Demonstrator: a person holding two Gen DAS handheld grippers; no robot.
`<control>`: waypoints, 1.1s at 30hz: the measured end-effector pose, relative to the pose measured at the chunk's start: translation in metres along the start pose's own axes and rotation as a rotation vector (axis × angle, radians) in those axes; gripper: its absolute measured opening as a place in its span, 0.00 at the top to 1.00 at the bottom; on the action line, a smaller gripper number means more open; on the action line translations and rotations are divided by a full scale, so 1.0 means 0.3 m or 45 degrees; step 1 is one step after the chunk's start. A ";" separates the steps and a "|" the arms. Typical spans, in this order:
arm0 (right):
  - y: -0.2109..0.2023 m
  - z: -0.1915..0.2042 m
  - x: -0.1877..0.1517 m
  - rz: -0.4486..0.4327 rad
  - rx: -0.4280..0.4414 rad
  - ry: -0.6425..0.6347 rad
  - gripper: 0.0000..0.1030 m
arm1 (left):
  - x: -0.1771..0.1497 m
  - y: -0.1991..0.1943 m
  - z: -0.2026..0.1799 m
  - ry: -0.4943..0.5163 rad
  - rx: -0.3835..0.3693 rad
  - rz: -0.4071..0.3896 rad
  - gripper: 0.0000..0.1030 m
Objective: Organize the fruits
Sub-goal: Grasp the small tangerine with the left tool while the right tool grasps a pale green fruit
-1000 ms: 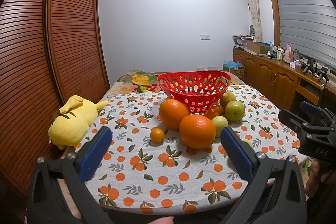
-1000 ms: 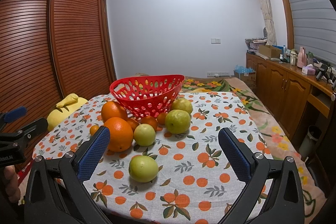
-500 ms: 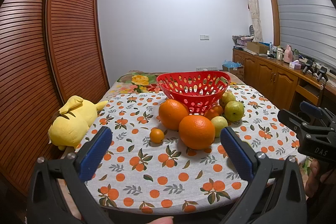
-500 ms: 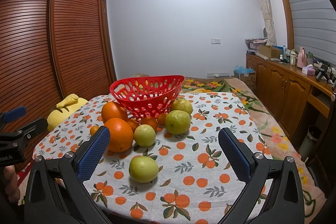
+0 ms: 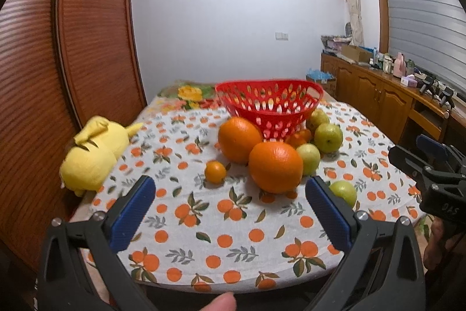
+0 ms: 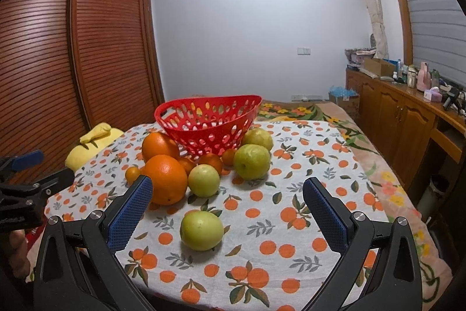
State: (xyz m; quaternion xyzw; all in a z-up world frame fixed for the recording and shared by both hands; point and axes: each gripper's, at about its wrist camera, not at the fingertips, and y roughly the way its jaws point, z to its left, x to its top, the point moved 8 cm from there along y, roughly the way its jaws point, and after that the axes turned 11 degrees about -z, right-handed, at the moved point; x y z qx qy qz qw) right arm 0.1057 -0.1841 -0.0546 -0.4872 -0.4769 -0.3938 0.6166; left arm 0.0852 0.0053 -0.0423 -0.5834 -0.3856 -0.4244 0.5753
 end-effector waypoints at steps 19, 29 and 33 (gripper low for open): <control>0.239 0.078 -0.182 0.251 0.172 -0.052 0.05 | -0.184 0.329 0.093 0.043 -0.019 0.288 0.00; 0.292 0.104 -0.288 0.409 0.235 -0.063 0.21 | -0.221 0.428 0.102 0.043 -0.051 0.355 0.00; 0.292 0.117 -0.311 0.440 0.255 -0.067 0.29 | -0.215 0.448 0.104 0.056 -0.067 0.342 0.00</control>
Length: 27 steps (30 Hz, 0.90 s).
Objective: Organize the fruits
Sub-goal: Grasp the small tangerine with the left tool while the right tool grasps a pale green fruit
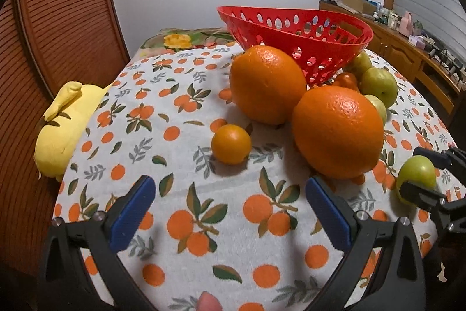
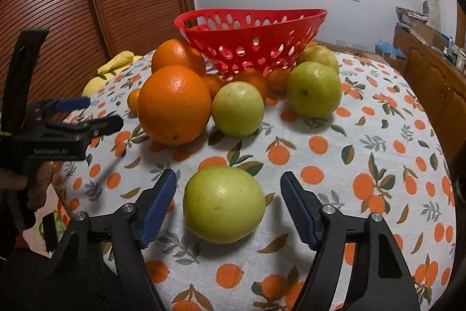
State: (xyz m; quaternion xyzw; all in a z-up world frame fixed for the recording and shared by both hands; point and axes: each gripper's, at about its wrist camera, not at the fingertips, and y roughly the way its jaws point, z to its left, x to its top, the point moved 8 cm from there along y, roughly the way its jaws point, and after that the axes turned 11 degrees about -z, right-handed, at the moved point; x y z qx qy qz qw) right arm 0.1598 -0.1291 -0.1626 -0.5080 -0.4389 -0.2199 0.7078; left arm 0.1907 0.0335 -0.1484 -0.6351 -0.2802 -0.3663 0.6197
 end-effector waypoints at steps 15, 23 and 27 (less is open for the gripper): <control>-0.001 0.010 -0.013 0.033 0.056 0.017 0.47 | 0.000 0.057 -0.009 0.005 -0.091 0.030 0.23; 0.009 -0.001 0.049 0.002 0.056 -0.010 0.47 | 0.035 0.105 0.017 -0.008 -0.082 0.028 0.27; 0.021 -0.009 0.079 -0.006 0.062 -0.017 0.47 | 0.041 0.141 0.029 -0.010 -0.066 0.049 0.38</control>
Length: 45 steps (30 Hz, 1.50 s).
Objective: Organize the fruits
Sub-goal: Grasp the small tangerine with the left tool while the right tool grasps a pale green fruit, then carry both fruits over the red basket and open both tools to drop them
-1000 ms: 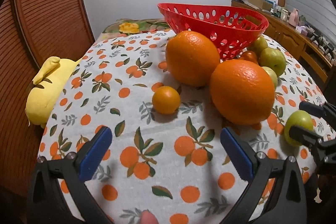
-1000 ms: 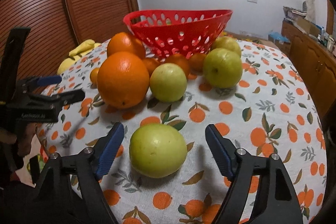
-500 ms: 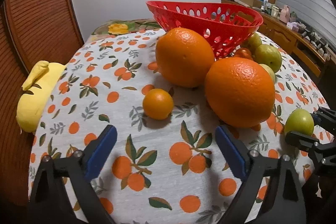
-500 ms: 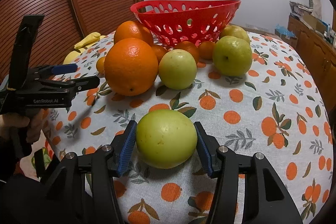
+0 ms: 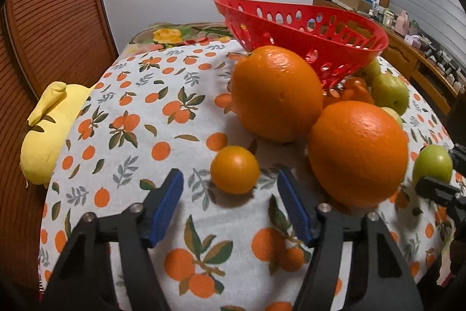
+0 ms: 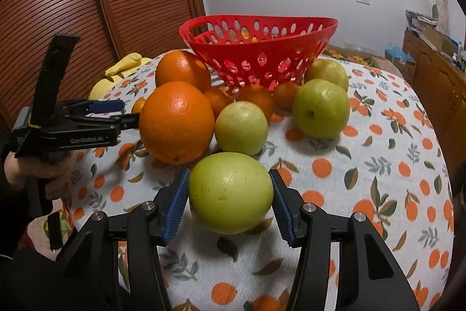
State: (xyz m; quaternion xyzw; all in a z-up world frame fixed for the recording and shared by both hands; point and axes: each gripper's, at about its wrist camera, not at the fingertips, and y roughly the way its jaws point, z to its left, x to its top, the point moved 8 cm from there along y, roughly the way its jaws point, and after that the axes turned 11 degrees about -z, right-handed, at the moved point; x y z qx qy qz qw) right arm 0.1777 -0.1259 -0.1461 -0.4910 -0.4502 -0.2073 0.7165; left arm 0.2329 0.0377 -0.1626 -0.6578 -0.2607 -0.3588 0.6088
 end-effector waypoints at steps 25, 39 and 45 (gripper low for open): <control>0.009 -0.039 0.108 -0.045 0.006 -0.018 0.47 | 0.066 -0.030 0.006 -0.039 -0.024 -0.056 0.66; 0.007 -0.110 0.310 -0.135 0.005 -0.043 0.47 | 0.296 -0.122 -0.062 0.007 -0.098 -0.193 0.66; 0.058 -0.141 0.394 -0.139 0.015 -0.064 0.47 | 0.379 -0.104 -0.102 0.030 -0.119 -0.219 0.66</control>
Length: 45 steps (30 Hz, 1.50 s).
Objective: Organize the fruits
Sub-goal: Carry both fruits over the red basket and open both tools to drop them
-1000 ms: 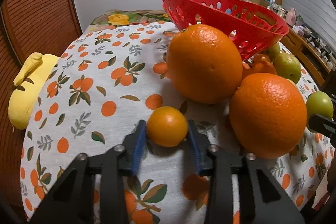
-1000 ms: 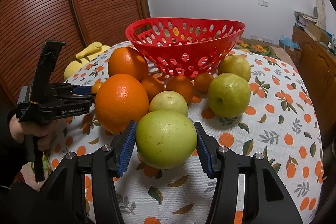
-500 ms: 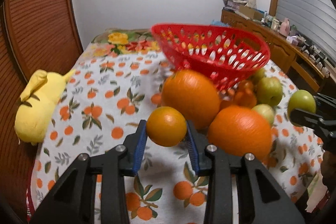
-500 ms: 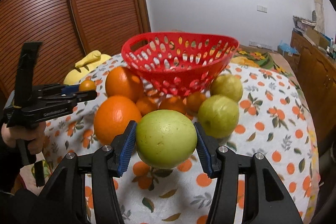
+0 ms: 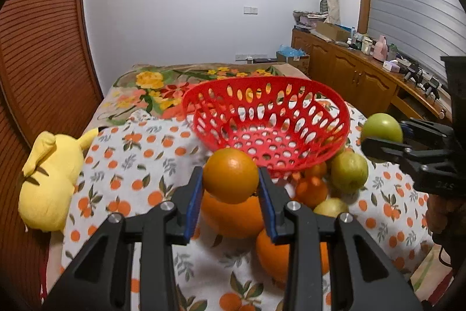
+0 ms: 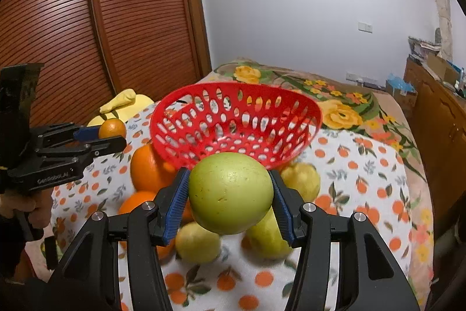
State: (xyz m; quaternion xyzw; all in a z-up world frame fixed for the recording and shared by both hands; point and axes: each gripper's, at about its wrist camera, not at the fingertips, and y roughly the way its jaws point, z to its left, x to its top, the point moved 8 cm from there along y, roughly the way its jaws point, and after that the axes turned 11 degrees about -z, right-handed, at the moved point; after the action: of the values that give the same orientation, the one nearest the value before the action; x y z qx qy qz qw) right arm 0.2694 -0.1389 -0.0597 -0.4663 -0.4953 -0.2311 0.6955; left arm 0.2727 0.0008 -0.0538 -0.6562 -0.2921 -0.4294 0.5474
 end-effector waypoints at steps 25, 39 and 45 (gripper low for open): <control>0.200 -0.072 0.039 0.114 0.081 0.022 0.46 | 0.086 0.230 -0.057 0.055 -0.050 0.061 0.66; 0.118 -0.121 0.103 0.014 0.028 0.046 0.45 | 0.075 0.260 -0.092 0.068 -0.063 0.087 0.56; 0.084 -0.135 0.078 0.010 0.000 0.052 0.45 | 0.071 0.254 -0.107 0.074 -0.053 0.085 0.51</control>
State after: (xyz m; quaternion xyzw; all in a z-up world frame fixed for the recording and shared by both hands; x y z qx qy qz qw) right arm 0.3179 -0.1596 -0.0522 -0.4632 -0.4793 -0.2379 0.7065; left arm 0.3398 -0.0496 -0.0696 -0.6642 -0.2451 -0.4357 0.5559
